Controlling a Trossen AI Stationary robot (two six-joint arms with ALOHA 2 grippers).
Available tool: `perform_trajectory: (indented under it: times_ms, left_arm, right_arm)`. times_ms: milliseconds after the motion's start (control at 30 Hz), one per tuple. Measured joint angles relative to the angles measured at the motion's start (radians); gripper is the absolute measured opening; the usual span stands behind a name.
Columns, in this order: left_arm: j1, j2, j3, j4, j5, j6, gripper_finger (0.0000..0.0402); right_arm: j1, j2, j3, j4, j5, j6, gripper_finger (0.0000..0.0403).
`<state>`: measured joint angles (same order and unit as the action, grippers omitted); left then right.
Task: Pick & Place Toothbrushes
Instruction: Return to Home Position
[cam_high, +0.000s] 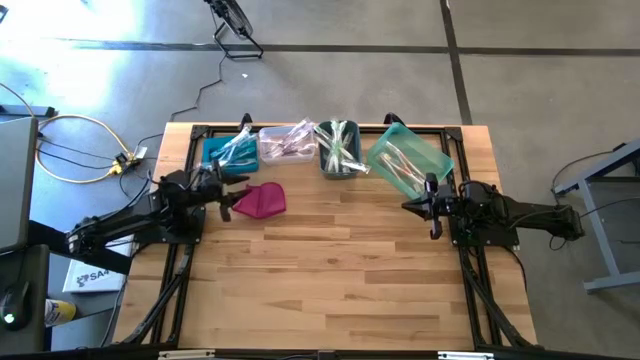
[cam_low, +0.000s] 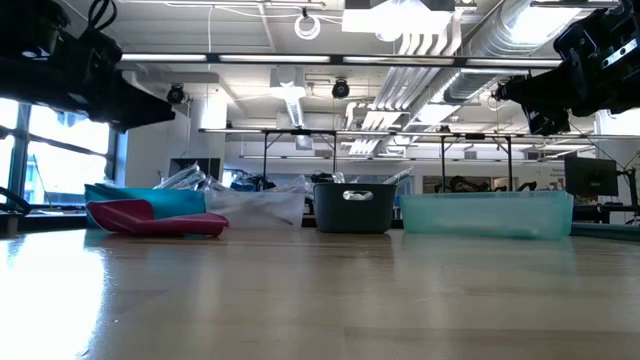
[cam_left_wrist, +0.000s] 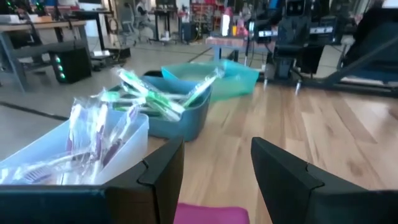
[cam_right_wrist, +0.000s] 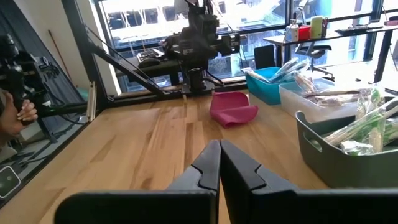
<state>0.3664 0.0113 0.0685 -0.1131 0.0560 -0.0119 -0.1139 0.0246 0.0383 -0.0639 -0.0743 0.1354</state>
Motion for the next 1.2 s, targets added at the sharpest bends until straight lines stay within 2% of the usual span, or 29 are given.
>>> perform_trajectory:
  times_ms: [233,1200]
  left_arm:
    - [0.000,0.006,-0.001,-0.008,-0.033,0.033,0.0181]
    - [0.000,0.006,-0.004,0.008,-0.032,0.033,0.0181]
  right_arm:
    - [0.000,0.000,0.000,-0.002,0.001,-0.028,0.0003]
    - [0.000,0.000,-0.003,0.040,-0.005,-0.028,0.0002]
